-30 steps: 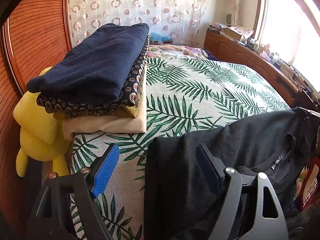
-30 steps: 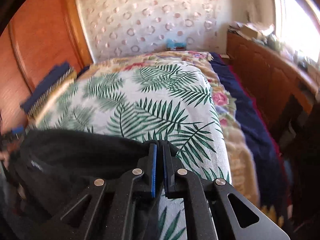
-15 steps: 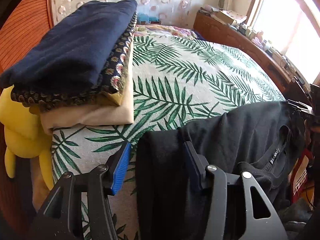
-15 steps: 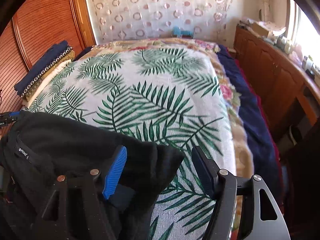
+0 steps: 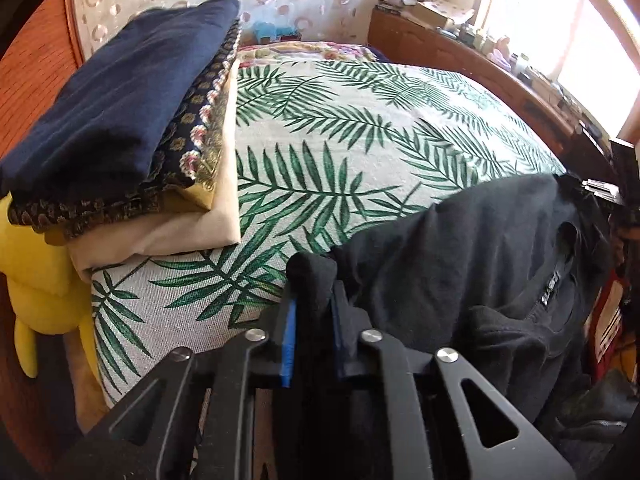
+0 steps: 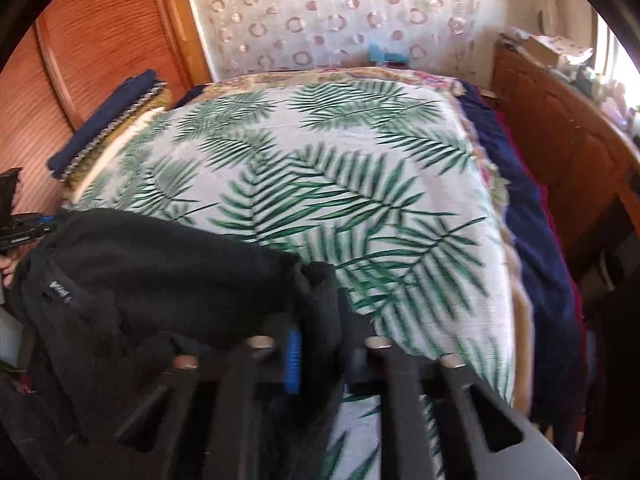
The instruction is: Fold small clothes
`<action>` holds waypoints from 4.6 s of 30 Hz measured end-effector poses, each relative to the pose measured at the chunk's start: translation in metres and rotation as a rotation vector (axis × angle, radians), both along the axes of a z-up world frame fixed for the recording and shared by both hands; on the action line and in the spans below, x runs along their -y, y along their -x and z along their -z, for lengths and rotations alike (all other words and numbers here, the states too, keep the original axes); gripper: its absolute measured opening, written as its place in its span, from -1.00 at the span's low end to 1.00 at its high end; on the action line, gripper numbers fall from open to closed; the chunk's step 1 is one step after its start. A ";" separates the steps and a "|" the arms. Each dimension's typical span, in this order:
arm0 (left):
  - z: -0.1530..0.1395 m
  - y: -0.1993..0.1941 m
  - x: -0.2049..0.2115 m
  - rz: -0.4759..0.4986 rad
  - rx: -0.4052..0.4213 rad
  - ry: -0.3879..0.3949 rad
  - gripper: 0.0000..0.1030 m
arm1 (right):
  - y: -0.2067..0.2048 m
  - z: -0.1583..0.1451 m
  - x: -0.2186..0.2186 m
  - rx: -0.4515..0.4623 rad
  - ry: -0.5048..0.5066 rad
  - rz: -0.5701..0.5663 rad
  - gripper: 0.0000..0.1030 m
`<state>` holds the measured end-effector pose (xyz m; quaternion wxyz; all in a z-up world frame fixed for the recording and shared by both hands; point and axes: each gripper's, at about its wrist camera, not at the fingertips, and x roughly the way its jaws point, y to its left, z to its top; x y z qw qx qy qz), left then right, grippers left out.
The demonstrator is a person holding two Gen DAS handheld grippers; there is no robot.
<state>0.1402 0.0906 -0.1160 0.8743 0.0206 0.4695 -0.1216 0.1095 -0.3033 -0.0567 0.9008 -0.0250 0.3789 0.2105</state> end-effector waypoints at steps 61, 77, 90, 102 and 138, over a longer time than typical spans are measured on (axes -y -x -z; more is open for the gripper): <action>-0.118 -0.120 0.014 -0.092 0.454 -0.048 -0.22 | -0.083 -0.105 -0.057 0.283 0.222 0.210 0.01; -0.074 -0.043 0.038 0.016 0.284 0.041 0.58 | -0.056 -0.058 -0.008 0.133 0.079 0.206 0.01; -0.003 -0.014 0.032 -0.032 0.110 0.020 0.58 | -0.017 -0.031 0.011 0.066 -0.002 0.201 0.01; 0.010 -0.012 0.037 -0.040 0.082 -0.050 0.73 | -0.021 -0.009 0.000 0.065 0.042 0.190 0.01; -0.004 -0.041 0.018 -0.171 0.099 0.107 -0.88 | -0.014 -0.004 -0.009 0.098 0.087 0.204 0.01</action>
